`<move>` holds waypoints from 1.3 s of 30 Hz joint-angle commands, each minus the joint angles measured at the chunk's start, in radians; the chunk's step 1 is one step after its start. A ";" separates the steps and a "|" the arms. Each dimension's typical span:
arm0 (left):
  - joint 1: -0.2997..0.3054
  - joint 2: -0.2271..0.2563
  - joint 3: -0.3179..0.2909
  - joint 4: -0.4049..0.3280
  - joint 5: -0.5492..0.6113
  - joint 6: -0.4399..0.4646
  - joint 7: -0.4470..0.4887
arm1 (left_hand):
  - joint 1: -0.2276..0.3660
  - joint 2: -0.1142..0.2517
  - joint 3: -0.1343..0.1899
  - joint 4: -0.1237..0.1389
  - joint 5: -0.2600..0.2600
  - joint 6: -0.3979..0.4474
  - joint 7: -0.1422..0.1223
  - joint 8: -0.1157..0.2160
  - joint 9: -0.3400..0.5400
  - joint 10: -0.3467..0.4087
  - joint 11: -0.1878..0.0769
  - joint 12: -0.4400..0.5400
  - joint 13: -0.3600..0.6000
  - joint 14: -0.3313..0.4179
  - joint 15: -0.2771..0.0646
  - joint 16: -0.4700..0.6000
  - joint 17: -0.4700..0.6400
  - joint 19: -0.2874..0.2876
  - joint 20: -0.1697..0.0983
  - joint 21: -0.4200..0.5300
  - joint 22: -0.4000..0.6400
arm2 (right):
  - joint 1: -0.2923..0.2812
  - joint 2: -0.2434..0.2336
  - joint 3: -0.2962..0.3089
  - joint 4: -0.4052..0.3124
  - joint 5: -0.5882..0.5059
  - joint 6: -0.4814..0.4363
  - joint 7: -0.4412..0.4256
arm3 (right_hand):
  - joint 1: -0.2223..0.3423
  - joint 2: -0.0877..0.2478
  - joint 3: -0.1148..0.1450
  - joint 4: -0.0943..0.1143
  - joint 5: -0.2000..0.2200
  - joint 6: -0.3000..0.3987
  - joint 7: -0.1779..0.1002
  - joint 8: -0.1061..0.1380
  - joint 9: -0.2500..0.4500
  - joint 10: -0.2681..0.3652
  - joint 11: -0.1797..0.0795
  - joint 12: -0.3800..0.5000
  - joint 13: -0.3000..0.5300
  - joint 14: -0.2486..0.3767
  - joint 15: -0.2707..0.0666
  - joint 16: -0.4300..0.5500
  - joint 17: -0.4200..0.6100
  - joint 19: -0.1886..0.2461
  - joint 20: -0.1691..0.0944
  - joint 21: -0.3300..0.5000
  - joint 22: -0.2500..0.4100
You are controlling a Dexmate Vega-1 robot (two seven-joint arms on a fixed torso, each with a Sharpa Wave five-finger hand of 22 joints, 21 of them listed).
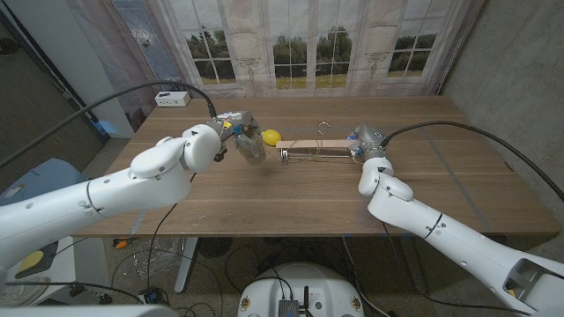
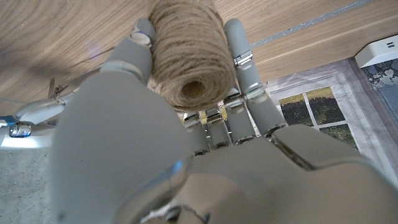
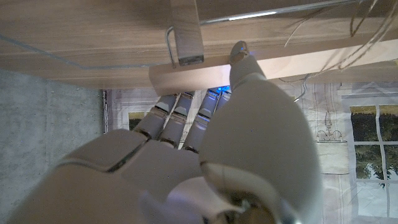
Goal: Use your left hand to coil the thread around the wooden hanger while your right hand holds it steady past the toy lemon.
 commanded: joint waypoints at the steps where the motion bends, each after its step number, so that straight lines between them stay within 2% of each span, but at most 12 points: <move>1: 0.049 -0.082 0.007 0.089 0.138 -0.035 -0.092 | 0.211 0.233 0.022 0.028 -0.001 0.083 0.009 0.002 0.050 0.094 -0.089 -0.003 0.123 0.206 -0.268 0.008 0.002 -0.014 -0.045 -0.004 0.002 | 0.071 -0.004 -0.064 0.042 0.036 -0.050 0.095 | -0.001 0.062 0.013 0.010 0.004 0.045 -0.051 -0.001 0.026 -0.002 0.005 -0.003 0.002 -0.001 -0.170 0.001 0.004 -0.005 0.000 0.005 0.001; 8: 0.081 -0.115 -0.017 0.132 0.140 -0.060 -0.110 | 0.212 0.233 0.022 0.028 -0.002 0.080 0.010 -0.001 0.048 0.094 -0.088 -0.007 0.123 0.203 -0.267 0.006 0.001 -0.017 -0.044 -0.004 0.002 | 0.106 0.011 -0.090 0.080 0.050 -0.062 0.109 | -0.001 0.067 0.017 0.013 0.002 0.035 -0.052 -0.005 0.026 -0.009 0.007 -0.008 0.000 -0.001 -0.170 0.000 0.004 -0.007 -0.001 0.006 0.001; 16: 0.075 -0.144 -0.004 0.178 0.173 -0.069 -0.163 | 0.214 0.232 0.021 0.027 -0.003 0.074 0.013 -0.006 0.046 0.090 -0.089 -0.013 0.125 0.192 -0.268 0.001 -0.002 -0.037 -0.038 -0.009 0.002 | 0.139 0.015 -0.120 0.109 0.066 -0.070 0.132 | -0.002 0.069 0.022 0.015 0.000 0.025 -0.055 -0.009 0.026 -0.017 0.008 -0.014 -0.003 -0.007 -0.167 -0.005 0.004 -0.008 -0.001 0.008 0.001; 22: 0.031 -0.157 0.044 0.205 0.239 -0.059 -0.265 | 0.214 0.233 0.015 0.028 -0.006 0.039 0.007 -0.025 0.041 0.067 -0.092 -0.043 0.111 0.147 -0.266 -0.011 -0.003 -0.083 -0.023 -0.017 0.004 | 0.152 0.017 -0.128 0.117 0.078 -0.083 0.135 | -0.002 0.069 0.026 0.016 -0.002 0.018 -0.055 -0.013 0.026 -0.028 0.012 -0.020 -0.004 -0.016 -0.165 -0.010 0.003 -0.011 0.000 0.008 0.001; 26: 0.003 -0.161 0.066 0.212 0.279 -0.057 -0.346 | 0.199 0.240 -0.044 0.037 -0.013 -0.056 0.007 -0.083 0.033 0.009 -0.089 -0.124 0.076 0.019 -0.255 -0.008 0.030 -0.218 0.028 -0.036 0.009 | 0.147 0.014 -0.122 0.114 0.088 -0.076 0.125 | -0.009 0.068 0.030 0.022 -0.006 -0.015 -0.058 -0.030 0.023 -0.066 0.015 -0.040 -0.009 -0.030 -0.160 -0.015 0.005 -0.015 0.001 0.010 0.000; 27: 0.000 -0.162 0.068 0.213 0.288 -0.057 -0.358 | 0.178 0.258 -0.057 0.050 -0.013 -0.082 0.010 -0.104 0.027 -0.036 -0.076 -0.166 0.061 -0.057 -0.243 -0.017 0.035 -0.275 0.058 -0.045 0.008 | 0.145 0.011 -0.120 0.112 0.090 -0.069 0.122 | -0.011 0.067 0.031 0.023 -0.007 -0.027 -0.060 -0.036 0.022 -0.076 0.015 -0.045 -0.010 -0.034 -0.160 -0.017 0.005 -0.015 0.002 0.011 0.000; 29: -0.009 -0.165 0.073 0.213 0.307 -0.055 -0.390 | 0.135 0.254 -0.075 0.057 -0.017 -0.138 -0.005 -0.145 0.013 -0.083 -0.080 -0.227 0.035 -0.201 -0.204 -0.041 0.024 -0.406 0.121 -0.085 0.006 | 0.143 0.008 -0.119 0.110 0.092 -0.065 0.117 | -0.016 0.065 0.034 0.026 -0.009 -0.070 -0.064 -0.059 0.018 -0.110 0.019 -0.062 -0.013 -0.052 -0.158 -0.022 0.008 -0.020 0.002 0.012 0.000; 31: -0.010 -0.166 0.075 0.213 0.329 -0.058 -0.405 | 0.112 0.249 -0.090 0.056 -0.021 -0.191 -0.013 -0.177 0.001 -0.122 -0.073 -0.272 0.019 -0.315 -0.171 -0.049 0.014 -0.506 0.161 -0.120 0.006 | 0.136 0.009 -0.111 0.108 0.096 -0.062 0.106 | -0.022 0.061 0.035 0.028 -0.011 -0.116 -0.072 -0.086 0.013 -0.144 0.018 -0.080 -0.017 -0.075 -0.153 -0.029 0.010 -0.027 0.003 0.013 0.000; 34: -0.007 -0.169 0.066 0.209 0.345 -0.060 -0.424 | 0.068 0.242 -0.136 0.062 -0.029 -0.332 -0.036 -0.233 -0.023 -0.211 -0.053 -0.348 -0.002 -0.461 -0.127 -0.041 0.010 -0.608 0.190 -0.164 0.006 | 0.125 0.004 -0.098 0.102 0.105 -0.047 0.095 | -0.035 0.048 0.030 0.028 -0.012 -0.199 -0.085 -0.132 0.005 -0.199 0.023 -0.110 -0.022 -0.108 -0.138 -0.038 0.011 -0.036 0.010 0.014 -0.001; 36: 0.001 -0.171 0.053 0.206 0.347 -0.064 -0.429 | 0.046 0.238 -0.162 0.066 -0.033 -0.396 -0.046 -0.242 -0.035 -0.263 -0.052 -0.385 -0.011 -0.520 -0.110 -0.038 0.007 -0.642 0.198 -0.183 0.006 | 0.122 -0.001 -0.094 0.098 0.111 -0.042 0.095 | -0.045 0.042 0.026 0.028 -0.011 -0.258 -0.090 -0.165 0.000 -0.245 0.030 -0.133 -0.026 -0.135 -0.128 -0.047 0.011 -0.045 0.013 0.014 -0.002; 37: 0.003 -0.171 0.050 0.203 0.351 -0.065 -0.432 | 0.032 0.232 -0.175 0.069 -0.035 -0.424 -0.050 -0.243 -0.040 -0.285 -0.053 -0.400 -0.015 -0.548 -0.100 -0.041 0.004 -0.666 0.215 -0.195 0.006 | 0.120 -0.009 -0.091 0.095 0.117 -0.030 0.100 | -0.050 0.039 0.023 0.030 -0.011 -0.273 -0.090 -0.173 -0.001 -0.258 0.027 -0.139 -0.027 -0.144 -0.125 -0.050 0.011 -0.049 0.015 0.013 -0.002; 39: 0.011 -0.171 0.038 0.199 0.355 -0.070 -0.432 | 0.006 0.226 -0.196 0.077 -0.039 -0.476 -0.053 -0.246 -0.050 -0.318 -0.048 -0.422 -0.021 -0.593 -0.081 -0.042 -0.001 -0.698 0.221 -0.213 0.005 | 0.118 -0.018 -0.085 0.090 0.127 -0.019 0.109 | -0.084 0.026 0.007 0.038 -0.010 -0.343 -0.086 -0.209 -0.005 -0.320 0.036 -0.167 -0.032 -0.179 -0.101 -0.063 0.007 -0.076 0.034 0.005 -0.004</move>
